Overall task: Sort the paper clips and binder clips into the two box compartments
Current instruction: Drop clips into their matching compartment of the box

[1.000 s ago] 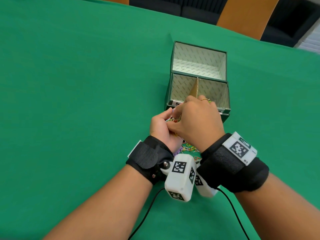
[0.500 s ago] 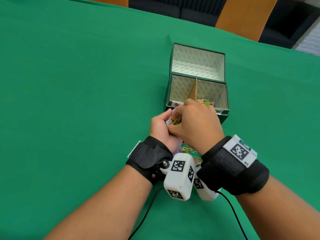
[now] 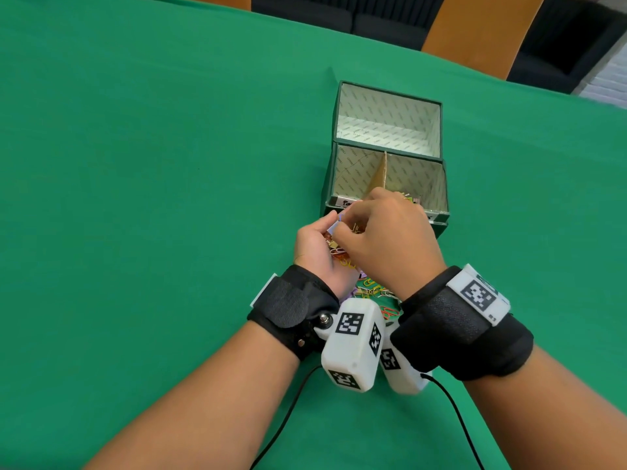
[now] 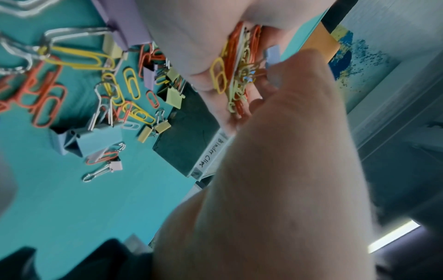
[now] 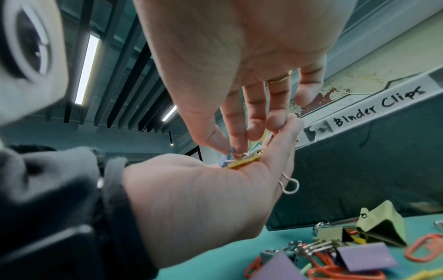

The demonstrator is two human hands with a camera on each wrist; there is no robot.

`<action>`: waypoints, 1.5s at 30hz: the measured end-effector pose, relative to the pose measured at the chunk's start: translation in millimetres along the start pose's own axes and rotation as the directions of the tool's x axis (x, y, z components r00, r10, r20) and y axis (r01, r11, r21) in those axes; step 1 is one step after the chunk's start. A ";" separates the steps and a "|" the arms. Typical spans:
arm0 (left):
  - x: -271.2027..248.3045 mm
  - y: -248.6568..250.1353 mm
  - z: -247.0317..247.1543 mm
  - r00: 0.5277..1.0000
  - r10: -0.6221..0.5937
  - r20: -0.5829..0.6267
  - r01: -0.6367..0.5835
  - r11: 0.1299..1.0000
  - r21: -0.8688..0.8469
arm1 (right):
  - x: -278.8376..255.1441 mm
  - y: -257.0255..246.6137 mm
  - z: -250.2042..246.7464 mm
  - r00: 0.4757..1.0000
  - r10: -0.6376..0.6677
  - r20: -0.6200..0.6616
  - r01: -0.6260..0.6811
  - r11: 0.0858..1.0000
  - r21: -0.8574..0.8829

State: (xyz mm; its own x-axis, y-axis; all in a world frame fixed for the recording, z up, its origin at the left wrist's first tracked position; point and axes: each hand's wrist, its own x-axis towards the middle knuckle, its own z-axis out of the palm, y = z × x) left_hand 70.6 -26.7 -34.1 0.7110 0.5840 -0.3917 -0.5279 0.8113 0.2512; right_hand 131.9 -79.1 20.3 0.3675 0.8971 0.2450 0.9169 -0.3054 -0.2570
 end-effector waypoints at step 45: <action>2.6 -0.3 0.7 0.994 0.063 0.093 -0.066 0.998 0.024 | 15.9 21.7 -28.9 0.935 -0.255 0.246 0.327 0.889 -0.322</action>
State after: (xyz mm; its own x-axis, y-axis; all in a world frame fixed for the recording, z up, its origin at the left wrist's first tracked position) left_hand 72.9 -25.4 -34.6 0.7161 0.6344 -0.2912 -0.5622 0.7714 0.2980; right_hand 162.2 -80.7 45.6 0.0718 0.9953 0.0642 0.9850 -0.0809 0.1524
